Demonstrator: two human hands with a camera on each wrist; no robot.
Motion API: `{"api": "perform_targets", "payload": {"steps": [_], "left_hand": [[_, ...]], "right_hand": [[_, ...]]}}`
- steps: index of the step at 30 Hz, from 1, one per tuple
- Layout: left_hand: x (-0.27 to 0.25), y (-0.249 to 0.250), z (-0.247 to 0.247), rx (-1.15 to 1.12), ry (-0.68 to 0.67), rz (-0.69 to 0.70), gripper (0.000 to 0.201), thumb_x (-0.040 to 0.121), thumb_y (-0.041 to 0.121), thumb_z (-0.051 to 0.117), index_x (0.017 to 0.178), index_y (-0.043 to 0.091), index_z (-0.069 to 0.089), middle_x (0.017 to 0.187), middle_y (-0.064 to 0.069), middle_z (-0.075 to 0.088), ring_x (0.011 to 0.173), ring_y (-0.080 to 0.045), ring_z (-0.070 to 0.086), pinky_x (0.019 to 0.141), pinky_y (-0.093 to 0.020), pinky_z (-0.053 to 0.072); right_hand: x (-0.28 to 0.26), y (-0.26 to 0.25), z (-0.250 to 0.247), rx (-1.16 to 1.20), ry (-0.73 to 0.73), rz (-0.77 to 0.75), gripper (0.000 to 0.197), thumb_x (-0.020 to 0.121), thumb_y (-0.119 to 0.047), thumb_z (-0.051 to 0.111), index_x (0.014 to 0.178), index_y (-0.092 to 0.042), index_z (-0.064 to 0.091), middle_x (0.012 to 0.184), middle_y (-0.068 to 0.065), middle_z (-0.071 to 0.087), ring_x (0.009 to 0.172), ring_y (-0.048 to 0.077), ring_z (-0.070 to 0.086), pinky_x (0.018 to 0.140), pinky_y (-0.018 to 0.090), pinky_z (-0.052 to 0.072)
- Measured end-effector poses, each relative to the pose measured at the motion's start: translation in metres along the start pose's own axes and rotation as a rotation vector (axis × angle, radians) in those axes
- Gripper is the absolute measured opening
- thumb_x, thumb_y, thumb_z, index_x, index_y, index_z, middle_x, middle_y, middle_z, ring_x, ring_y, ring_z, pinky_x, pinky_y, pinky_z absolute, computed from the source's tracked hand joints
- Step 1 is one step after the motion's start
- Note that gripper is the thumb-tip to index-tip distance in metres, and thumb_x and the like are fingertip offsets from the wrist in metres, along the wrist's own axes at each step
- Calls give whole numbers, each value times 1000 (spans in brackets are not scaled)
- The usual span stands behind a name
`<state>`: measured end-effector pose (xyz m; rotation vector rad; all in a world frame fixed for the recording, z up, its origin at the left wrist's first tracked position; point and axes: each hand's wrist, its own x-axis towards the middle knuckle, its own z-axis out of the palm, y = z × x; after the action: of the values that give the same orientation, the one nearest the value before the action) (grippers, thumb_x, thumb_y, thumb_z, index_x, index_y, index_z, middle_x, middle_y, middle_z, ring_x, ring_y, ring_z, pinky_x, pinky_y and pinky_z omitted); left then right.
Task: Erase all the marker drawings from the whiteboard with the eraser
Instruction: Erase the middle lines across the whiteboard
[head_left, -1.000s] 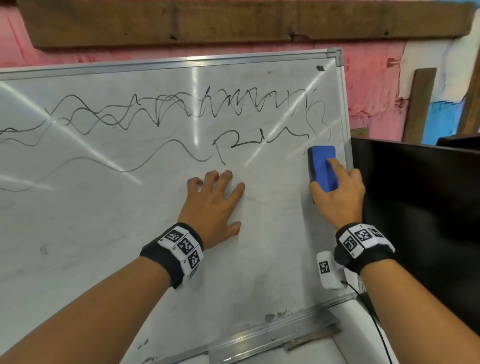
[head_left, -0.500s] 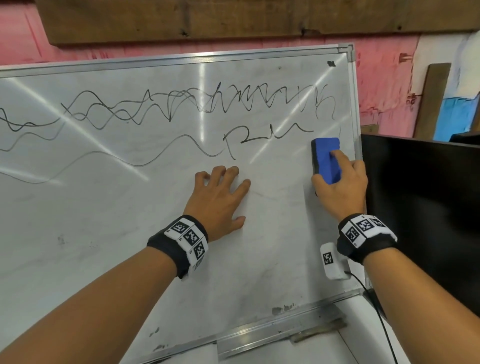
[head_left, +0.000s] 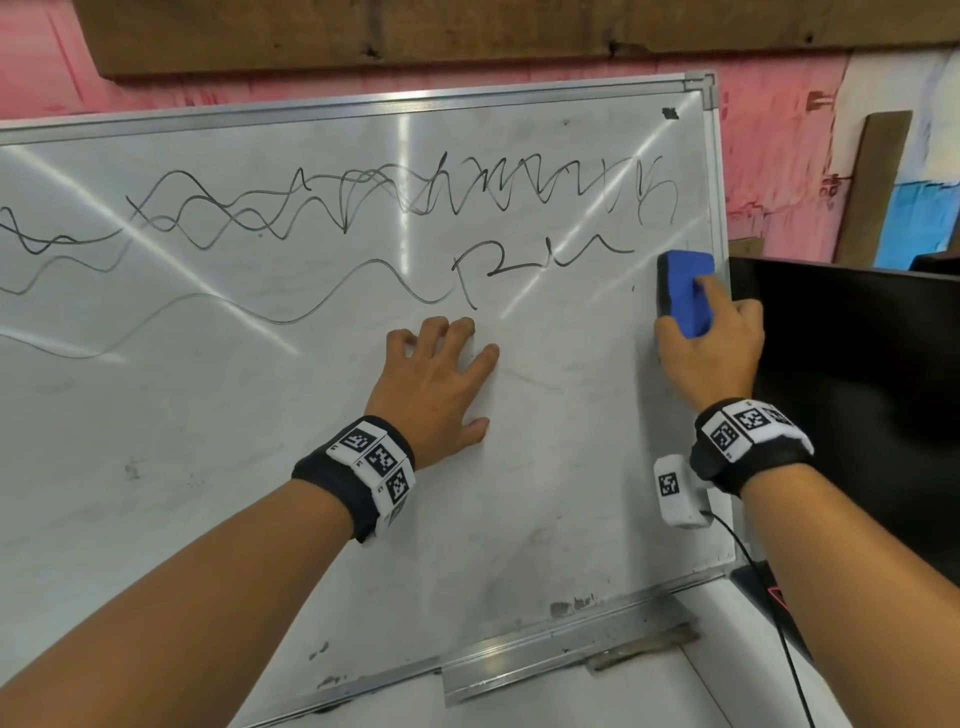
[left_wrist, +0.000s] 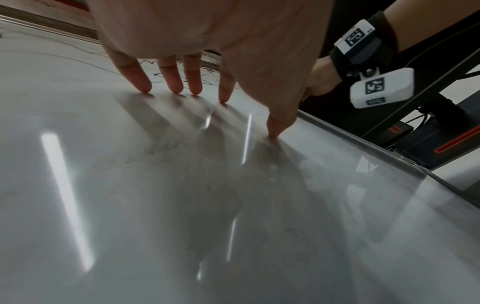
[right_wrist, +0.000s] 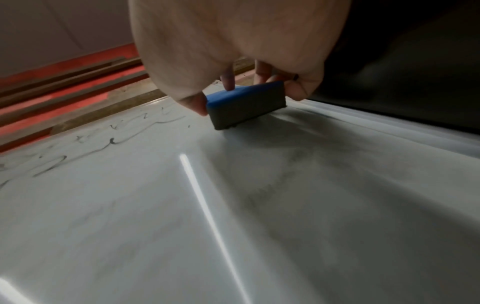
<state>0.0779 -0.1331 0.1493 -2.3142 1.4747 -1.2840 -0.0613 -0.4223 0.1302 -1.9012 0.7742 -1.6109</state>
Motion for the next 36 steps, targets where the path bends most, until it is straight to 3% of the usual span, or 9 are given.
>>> {"api": "perform_targets", "payload": {"steps": [4, 8, 13, 15, 19, 23, 28, 33, 36], "left_hand": [[0, -1, 0, -6, 2, 2, 79, 69, 62, 69, 135, 21, 51, 136, -11, 46, 119, -34, 44, 90, -52, 38], [-4, 0, 1, -25, 18, -6, 77, 68, 60, 70, 132, 21, 53, 135, -12, 48, 118, -35, 45, 89, -52, 38], [-14, -10, 0, -8, 7, -3, 77, 67, 59, 72, 132, 21, 55, 135, -13, 48, 118, -35, 45, 89, -52, 39], [-17, -14, 0, -7, 1, -10, 77, 67, 61, 71, 132, 22, 55, 135, -12, 48, 118, -35, 45, 89, -52, 39], [-17, -14, 0, -19, -1, -21, 77, 67, 61, 71, 131, 22, 55, 134, -12, 48, 118, -35, 45, 89, -52, 39], [-20, -17, 0, -17, 6, -32, 77, 67, 61, 72, 131, 22, 54, 134, -12, 48, 118, -35, 45, 89, -52, 39], [-27, -23, 1, -22, 7, -54, 77, 68, 61, 71, 132, 22, 55, 134, -11, 48, 117, -34, 45, 89, -52, 38], [-35, -30, 1, -27, 2, -56, 76, 68, 60, 71, 131, 22, 54, 134, -11, 47, 117, -35, 45, 89, -52, 39], [-35, -32, 0, -30, 7, -67, 77, 68, 61, 70, 132, 22, 54, 134, -11, 47, 118, -34, 44, 89, -52, 39]], "right_hand": [[21, -21, 0, 18, -18, -55, 66, 79, -43, 62, 141, -23, 52, 115, 15, 42, 103, 31, 50, 99, 40, 46], [0, -26, 8, -18, -102, -200, 64, 82, -35, 71, 142, -24, 51, 110, 8, 43, 91, 18, 46, 85, 26, 40], [0, -18, 3, 60, 32, 45, 61, 82, -31, 69, 140, -22, 52, 119, 16, 46, 93, 21, 46, 91, 30, 43], [-2, -25, 4, 40, -10, 8, 61, 83, -31, 70, 140, -21, 51, 118, 15, 46, 93, 18, 44, 88, 26, 39], [-15, -35, 11, 6, -154, -219, 64, 81, -34, 75, 139, -24, 51, 108, 9, 46, 87, 18, 48, 80, 25, 41], [-7, -51, 14, 55, -47, -46, 62, 82, -35, 71, 139, -25, 51, 110, 10, 47, 91, 20, 48, 82, 28, 40], [-42, -38, 15, 24, -132, -158, 63, 81, -33, 74, 138, -25, 51, 107, 7, 45, 83, 18, 49, 77, 27, 42], [-38, -30, 6, 8, -19, 40, 59, 82, -30, 70, 138, -22, 52, 109, 11, 46, 87, 20, 47, 80, 30, 41], [-46, -38, 10, 10, -83, -46, 61, 81, -31, 72, 138, -22, 51, 108, 9, 45, 86, 20, 48, 79, 30, 42]]}}
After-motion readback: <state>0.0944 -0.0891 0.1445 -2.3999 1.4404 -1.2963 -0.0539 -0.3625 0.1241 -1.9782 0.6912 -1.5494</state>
